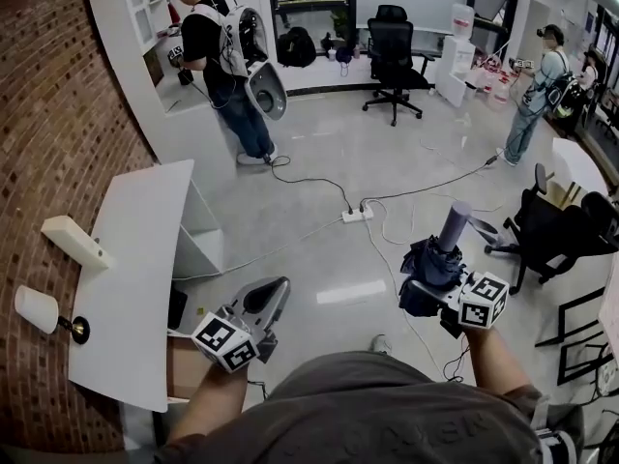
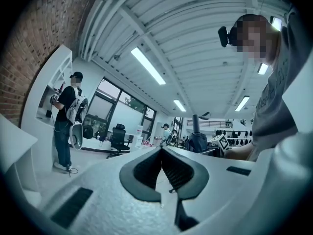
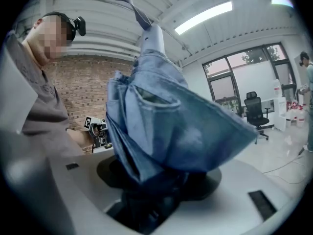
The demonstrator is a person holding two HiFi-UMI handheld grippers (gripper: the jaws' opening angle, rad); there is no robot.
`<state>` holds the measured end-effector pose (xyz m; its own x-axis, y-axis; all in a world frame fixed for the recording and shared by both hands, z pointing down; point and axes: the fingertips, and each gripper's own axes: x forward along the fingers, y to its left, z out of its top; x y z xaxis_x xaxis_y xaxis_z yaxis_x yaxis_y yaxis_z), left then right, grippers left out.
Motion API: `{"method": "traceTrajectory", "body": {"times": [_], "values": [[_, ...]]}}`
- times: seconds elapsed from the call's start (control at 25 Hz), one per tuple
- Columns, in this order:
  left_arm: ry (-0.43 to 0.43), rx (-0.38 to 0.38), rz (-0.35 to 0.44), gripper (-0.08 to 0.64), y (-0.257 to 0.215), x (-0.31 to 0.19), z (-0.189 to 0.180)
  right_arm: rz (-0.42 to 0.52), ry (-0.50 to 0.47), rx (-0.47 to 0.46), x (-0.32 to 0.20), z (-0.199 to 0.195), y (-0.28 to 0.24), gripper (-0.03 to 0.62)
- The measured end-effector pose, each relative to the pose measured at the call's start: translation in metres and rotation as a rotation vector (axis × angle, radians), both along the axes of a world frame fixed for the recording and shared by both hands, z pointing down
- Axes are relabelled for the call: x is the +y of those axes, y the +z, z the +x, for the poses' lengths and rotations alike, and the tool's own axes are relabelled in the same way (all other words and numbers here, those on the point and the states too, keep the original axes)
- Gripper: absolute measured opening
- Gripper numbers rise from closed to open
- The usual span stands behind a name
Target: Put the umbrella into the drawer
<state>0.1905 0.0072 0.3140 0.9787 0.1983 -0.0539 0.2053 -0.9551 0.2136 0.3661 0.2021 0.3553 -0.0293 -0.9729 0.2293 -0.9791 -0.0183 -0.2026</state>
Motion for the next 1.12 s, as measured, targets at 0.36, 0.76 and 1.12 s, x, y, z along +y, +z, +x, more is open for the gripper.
{"method": "traceTrajectory", "body": {"times": [0.36, 0.76, 1.12], "values": [[-0.155, -0.024, -0.002, 0.003, 0.001, 0.000, 0.131, 0.027, -0.170, -0.004, -0.037, 0.156, 0.001, 0.239], [-0.166, -0.059, -0.002, 0.003, 0.000, -0.034, 0.187, 0.005, -0.182, -0.064, -0.083, 0.219, 0.023, 0.238], [-0.079, -0.001, 0.020, 0.004, -0.011, -0.089, 0.189, 0.001, -0.043, -0.040, -0.093, 0.209, 0.011, 0.238]]}}
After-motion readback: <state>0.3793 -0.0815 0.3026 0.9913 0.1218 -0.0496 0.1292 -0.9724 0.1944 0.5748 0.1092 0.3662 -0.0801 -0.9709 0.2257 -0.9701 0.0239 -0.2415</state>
